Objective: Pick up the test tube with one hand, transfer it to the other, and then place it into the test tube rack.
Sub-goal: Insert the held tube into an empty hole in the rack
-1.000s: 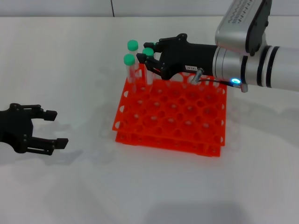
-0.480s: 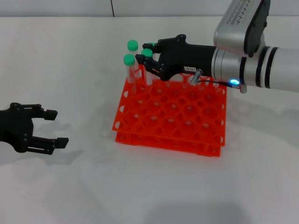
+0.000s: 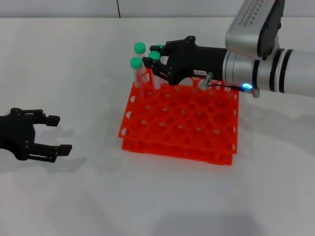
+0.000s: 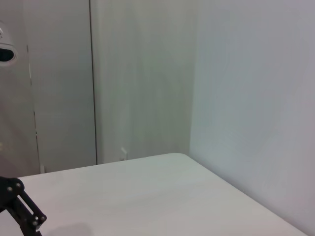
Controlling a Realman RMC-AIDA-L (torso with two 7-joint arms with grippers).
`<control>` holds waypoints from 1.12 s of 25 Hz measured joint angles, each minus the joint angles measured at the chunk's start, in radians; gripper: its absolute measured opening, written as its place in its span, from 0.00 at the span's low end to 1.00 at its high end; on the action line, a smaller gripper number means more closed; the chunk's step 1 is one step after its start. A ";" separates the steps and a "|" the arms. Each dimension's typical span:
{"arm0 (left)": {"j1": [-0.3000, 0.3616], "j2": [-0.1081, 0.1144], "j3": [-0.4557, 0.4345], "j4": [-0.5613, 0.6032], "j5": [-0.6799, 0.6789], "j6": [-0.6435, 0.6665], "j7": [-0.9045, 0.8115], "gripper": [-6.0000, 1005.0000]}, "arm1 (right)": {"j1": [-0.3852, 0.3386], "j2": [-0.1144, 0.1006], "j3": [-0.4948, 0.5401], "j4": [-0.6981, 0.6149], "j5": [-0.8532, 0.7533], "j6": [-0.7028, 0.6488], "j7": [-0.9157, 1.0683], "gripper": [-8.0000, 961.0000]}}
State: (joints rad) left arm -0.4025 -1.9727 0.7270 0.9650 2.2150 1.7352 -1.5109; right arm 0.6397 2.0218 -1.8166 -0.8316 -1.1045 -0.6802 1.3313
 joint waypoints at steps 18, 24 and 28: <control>-0.002 0.000 0.002 0.000 0.000 -0.002 0.000 0.87 | 0.002 0.000 0.001 -0.002 0.004 -0.001 -0.004 0.28; -0.002 0.000 0.002 0.000 0.000 -0.003 0.000 0.87 | 0.001 0.000 0.002 -0.005 0.006 -0.001 -0.004 0.29; -0.002 0.000 0.001 0.000 0.000 -0.003 0.000 0.87 | 0.000 0.000 0.002 -0.007 0.006 -0.001 -0.005 0.45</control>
State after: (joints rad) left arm -0.4050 -1.9727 0.7285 0.9648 2.2150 1.7318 -1.5109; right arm 0.6396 2.0218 -1.8144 -0.8385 -1.0982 -0.6811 1.3268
